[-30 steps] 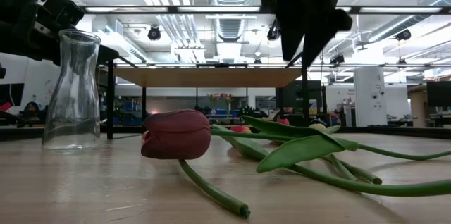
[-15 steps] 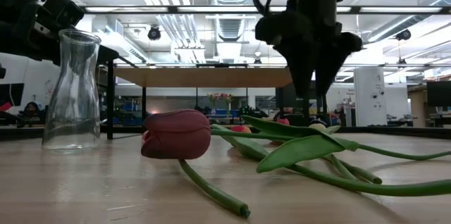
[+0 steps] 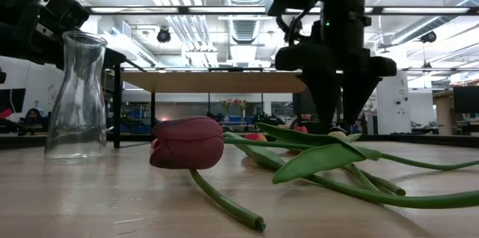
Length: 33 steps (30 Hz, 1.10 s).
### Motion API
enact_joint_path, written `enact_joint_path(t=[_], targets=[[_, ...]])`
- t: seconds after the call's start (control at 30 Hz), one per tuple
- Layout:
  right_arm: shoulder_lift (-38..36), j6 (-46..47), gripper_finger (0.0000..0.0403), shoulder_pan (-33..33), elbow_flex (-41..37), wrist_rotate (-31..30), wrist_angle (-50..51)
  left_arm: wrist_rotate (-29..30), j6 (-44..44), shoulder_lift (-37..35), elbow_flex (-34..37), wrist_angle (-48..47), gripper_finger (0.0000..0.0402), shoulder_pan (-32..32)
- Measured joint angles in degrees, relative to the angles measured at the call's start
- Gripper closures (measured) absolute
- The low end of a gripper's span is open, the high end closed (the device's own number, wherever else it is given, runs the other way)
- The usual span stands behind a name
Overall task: Pick and place flowers into a vace then onto a shelf
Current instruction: Put the white flower into the right transparent flower vase
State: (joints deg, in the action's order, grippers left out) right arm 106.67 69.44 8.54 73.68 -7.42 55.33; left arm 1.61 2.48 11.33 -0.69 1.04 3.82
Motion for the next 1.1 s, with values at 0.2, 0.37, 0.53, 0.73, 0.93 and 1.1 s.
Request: enact_joint_path(t=[0.2, 0.37, 0.53, 0.73, 0.93, 1.1], targets=[[0.0, 0.73, 0.0177, -0.75, -1.91, -0.04, -1.62, 0.0, 0.0, 0.02, 0.0, 0.0, 0.0396, 0.01], [0.0, 1.37, 0.0177, -1.38, -5.74, -0.04, -5.96, 0.02, -0.01, 0.0, 0.0, 0.0, 0.0396, 0.02], [-0.02, 1.1, 0.0177, -2.06, -9.86, 0.65, -12.62, 0.01, -0.01, 0.01, 0.0, 0.0, 0.0396, 0.01], [-0.39, -0.93, 0.0178, -2.32, -11.73, 1.42, -13.87, 0.02, -0.01, 0.02, 0.0, 0.0, 0.0396, 0.01], [-0.17, -2.51, 0.0216, -2.35, -10.35, 1.5, -12.23, 0.02, -0.01, 0.01, 0.01, 0.0, 0.0396, 0.01], [0.04, -3.63, 0.0275, -2.37, -9.28, 1.53, -10.56, 0.02, -0.01, 0.02, 0.02, 0.0, 0.0396, 0.01]])
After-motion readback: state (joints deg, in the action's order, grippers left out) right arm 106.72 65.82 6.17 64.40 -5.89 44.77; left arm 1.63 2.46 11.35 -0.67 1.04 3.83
